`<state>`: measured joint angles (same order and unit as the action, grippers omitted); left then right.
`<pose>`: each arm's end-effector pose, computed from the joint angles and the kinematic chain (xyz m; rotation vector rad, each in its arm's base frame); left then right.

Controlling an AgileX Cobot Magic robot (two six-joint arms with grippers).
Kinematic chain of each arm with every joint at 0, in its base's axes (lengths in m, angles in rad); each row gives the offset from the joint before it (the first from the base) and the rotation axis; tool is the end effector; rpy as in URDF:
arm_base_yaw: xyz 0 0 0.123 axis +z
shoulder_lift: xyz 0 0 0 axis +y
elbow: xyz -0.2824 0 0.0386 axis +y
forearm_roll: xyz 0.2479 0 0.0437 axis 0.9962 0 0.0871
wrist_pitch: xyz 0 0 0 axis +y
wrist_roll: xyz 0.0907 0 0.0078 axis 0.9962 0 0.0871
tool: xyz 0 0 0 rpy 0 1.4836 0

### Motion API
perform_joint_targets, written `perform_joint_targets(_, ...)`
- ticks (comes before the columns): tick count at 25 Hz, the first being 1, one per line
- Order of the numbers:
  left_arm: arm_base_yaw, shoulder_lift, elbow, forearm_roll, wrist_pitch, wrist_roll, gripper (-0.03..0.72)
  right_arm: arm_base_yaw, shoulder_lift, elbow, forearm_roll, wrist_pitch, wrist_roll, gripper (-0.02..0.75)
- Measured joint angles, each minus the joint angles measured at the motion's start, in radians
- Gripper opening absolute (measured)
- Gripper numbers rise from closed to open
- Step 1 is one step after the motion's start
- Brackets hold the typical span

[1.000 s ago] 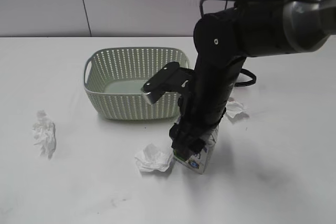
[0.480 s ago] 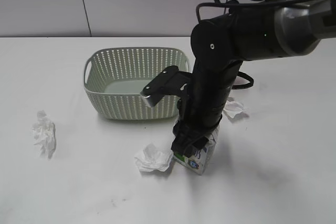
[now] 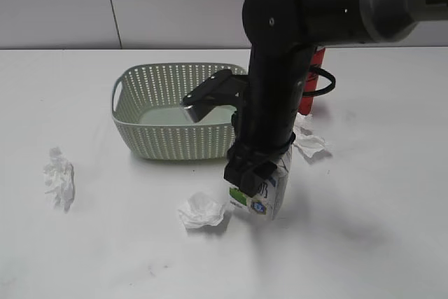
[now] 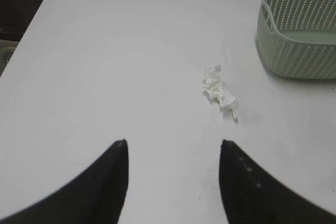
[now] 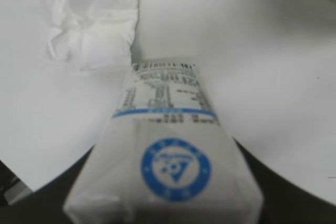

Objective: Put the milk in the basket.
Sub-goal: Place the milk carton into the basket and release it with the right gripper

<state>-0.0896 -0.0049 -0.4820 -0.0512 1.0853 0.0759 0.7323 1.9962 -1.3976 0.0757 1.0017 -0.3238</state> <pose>-0.0050 -0.0037 0.2703 0.1748 2.0743 -0.0701 0.2834 0.2626 0.1700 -1.5076 2.7043 0.1166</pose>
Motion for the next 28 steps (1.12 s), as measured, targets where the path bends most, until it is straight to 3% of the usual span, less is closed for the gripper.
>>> perform_joint_targets(6, 0.000, 0.000, 0.000, 0.000, 0.000, 0.000, 0.426, 0.000, 0.000, -0.116, 0.001, 0.173, 0.004, 0.369)
perform_joint_targets(18, 0.000, 0.000, 0.000, 0.000, 0.000, 0.000, 0.426, 0.000, -0.145, -0.196, 0.015, 0.194, 0.006, 0.368)
perform_joint_targets(28, 0.000, 0.000, 0.000, 0.000, 0.000, 0.000, 0.426, 0.000, -0.125, -0.363, -0.076, 0.140, 0.009, 0.366)
